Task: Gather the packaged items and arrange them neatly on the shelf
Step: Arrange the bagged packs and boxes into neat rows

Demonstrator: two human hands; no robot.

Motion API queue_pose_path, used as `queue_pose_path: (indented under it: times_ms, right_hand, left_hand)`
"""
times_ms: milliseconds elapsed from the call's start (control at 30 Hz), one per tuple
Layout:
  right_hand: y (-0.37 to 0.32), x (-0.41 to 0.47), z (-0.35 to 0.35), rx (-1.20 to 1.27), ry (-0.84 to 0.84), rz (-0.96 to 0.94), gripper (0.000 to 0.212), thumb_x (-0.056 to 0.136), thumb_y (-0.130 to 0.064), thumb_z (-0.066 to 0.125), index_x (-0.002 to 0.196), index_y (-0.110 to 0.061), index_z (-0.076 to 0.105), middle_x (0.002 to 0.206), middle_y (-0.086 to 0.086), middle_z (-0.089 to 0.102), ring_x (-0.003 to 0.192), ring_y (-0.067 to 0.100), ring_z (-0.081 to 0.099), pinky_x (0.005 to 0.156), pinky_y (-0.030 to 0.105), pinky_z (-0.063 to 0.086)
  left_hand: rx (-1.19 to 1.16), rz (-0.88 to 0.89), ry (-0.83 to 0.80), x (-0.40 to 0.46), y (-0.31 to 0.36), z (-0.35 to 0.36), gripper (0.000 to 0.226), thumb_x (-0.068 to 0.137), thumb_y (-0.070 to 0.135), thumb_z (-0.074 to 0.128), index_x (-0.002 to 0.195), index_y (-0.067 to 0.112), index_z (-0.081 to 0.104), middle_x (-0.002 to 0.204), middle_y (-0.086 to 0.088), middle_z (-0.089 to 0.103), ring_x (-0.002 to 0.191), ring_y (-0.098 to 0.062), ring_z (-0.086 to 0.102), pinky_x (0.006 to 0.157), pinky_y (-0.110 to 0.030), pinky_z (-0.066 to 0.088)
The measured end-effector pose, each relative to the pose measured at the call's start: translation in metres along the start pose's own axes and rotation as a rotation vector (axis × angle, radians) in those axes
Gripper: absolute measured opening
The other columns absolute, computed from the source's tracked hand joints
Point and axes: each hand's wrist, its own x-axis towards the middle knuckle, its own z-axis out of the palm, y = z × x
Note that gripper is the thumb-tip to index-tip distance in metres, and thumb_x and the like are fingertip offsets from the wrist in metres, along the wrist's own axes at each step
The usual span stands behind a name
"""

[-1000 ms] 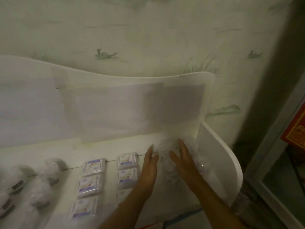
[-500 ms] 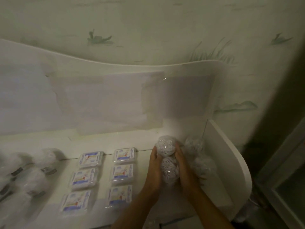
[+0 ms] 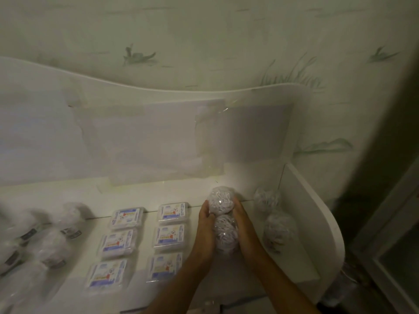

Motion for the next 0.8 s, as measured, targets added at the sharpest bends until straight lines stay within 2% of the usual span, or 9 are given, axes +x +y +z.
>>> queue_pose_path:
  times_ms: [67, 133, 167, 233, 367, 533, 600, 700, 800]
  right_hand:
    - [-0.003, -0.003, 0.005, 0.069, 0.050, -0.039, 0.094, 0.067, -0.082, 0.059, 0.141, -0.027, 0.041, 0.138, -0.004, 0.052, 0.107, -0.003, 0.053, 0.079, 0.006, 0.045]
    - [-0.003, -0.003, 0.004, 0.035, 0.071, -0.052, 0.126, 0.044, -0.095, 0.056, 0.147, -0.027, 0.034, 0.143, -0.008, 0.045, 0.115, -0.005, 0.050, 0.088, 0.007, 0.043]
    - [-0.005, -0.004, 0.003, -0.015, 0.069, -0.074, 0.122, 0.050, -0.094, 0.053, 0.149, -0.027, 0.029, 0.146, -0.010, 0.039, 0.123, -0.001, 0.046, 0.096, 0.011, 0.039]
    - [-0.017, -0.008, 0.000, -0.071, 0.079, -0.073, 0.084, 0.079, -0.073, 0.047, 0.149, -0.031, 0.028, 0.150, -0.011, 0.034, 0.134, 0.005, 0.037, 0.103, 0.020, 0.034]
    - [-0.041, 0.002, -0.009, -0.366, 0.078, -0.210, 0.035, 0.102, -0.029, 0.046, 0.137, -0.028, 0.051, 0.144, -0.012, 0.047, 0.133, 0.004, 0.043, 0.106, 0.017, 0.032]
    - [-0.087, 0.018, -0.029, -0.831, 0.020, -0.358, 0.030, 0.099, -0.022, 0.051, 0.127, -0.019, 0.062, 0.132, -0.004, 0.060, 0.122, 0.011, 0.053, 0.100, 0.013, 0.032]
    - [-0.099, 0.023, -0.046, -1.021, 0.003, -0.395, 0.032, 0.098, -0.027, 0.051, 0.127, -0.019, 0.062, 0.132, -0.001, 0.060, 0.123, 0.016, 0.054, 0.104, 0.019, 0.034]
    - [-0.105, 0.021, -0.074, -1.104, 0.021, -0.351, 0.042, 0.093, -0.038, 0.047, 0.128, -0.018, 0.061, 0.136, 0.001, 0.057, 0.127, 0.019, 0.051, 0.109, 0.026, 0.033]
    - [-0.099, 0.012, -0.092, -0.991, 0.096, -0.312, 0.043, 0.095, -0.036, 0.052, 0.134, -0.019, 0.055, 0.147, 0.001, 0.046, 0.137, 0.017, 0.041, 0.111, 0.021, 0.025]
  left_hand:
    - [0.027, -0.004, 0.013, 0.000, 0.004, 0.001, 0.034, 0.103, 0.022, 0.030, 0.135, 0.021, 0.041, 0.131, -0.002, 0.055, 0.117, -0.020, 0.058, 0.085, -0.021, 0.055]
    - [0.079, -0.010, 0.019, -0.003, 0.012, -0.002, 0.031, 0.103, 0.024, 0.029, 0.133, 0.025, 0.040, 0.126, 0.008, 0.054, 0.105, -0.006, 0.058, 0.075, -0.011, 0.052]
    - [0.119, -0.022, 0.020, -0.003, 0.018, -0.005, 0.034, 0.104, 0.025, 0.029, 0.137, 0.026, 0.038, 0.130, 0.009, 0.049, 0.105, -0.001, 0.053, 0.081, -0.009, 0.047]
    - [0.241, 0.021, 0.047, 0.000, 0.026, -0.012, 0.039, 0.104, 0.029, 0.030, 0.143, 0.027, 0.034, 0.143, 0.008, 0.040, 0.118, -0.004, 0.042, 0.095, -0.019, 0.036]
    - [0.531, 0.173, -0.026, 0.017, 0.052, -0.028, 0.039, 0.102, 0.032, 0.038, 0.141, 0.029, 0.039, 0.145, 0.009, 0.042, 0.127, -0.006, 0.040, 0.105, -0.024, 0.030]
    - [1.123, 0.544, -0.245, 0.035, 0.097, -0.039, 0.058, 0.088, 0.051, 0.032, 0.135, 0.024, 0.052, 0.143, 0.005, 0.048, 0.132, -0.014, 0.043, 0.110, -0.020, 0.026]
    - [1.275, 0.610, -0.293, 0.039, 0.117, -0.032, 0.050, 0.090, 0.045, 0.040, 0.133, 0.025, 0.053, 0.143, 0.005, 0.049, 0.131, -0.015, 0.044, 0.110, -0.023, 0.030]
    - [1.295, 0.601, -0.341, 0.035, 0.128, -0.010, 0.042, 0.095, 0.029, 0.051, 0.136, 0.022, 0.050, 0.145, 0.003, 0.047, 0.133, -0.016, 0.042, 0.109, -0.021, 0.028]
    - [1.039, 0.526, -0.380, 0.018, 0.122, 0.026, 0.044, 0.096, 0.024, 0.053, 0.139, 0.018, 0.046, 0.144, 0.003, 0.046, 0.132, -0.012, 0.042, 0.102, -0.007, 0.020]
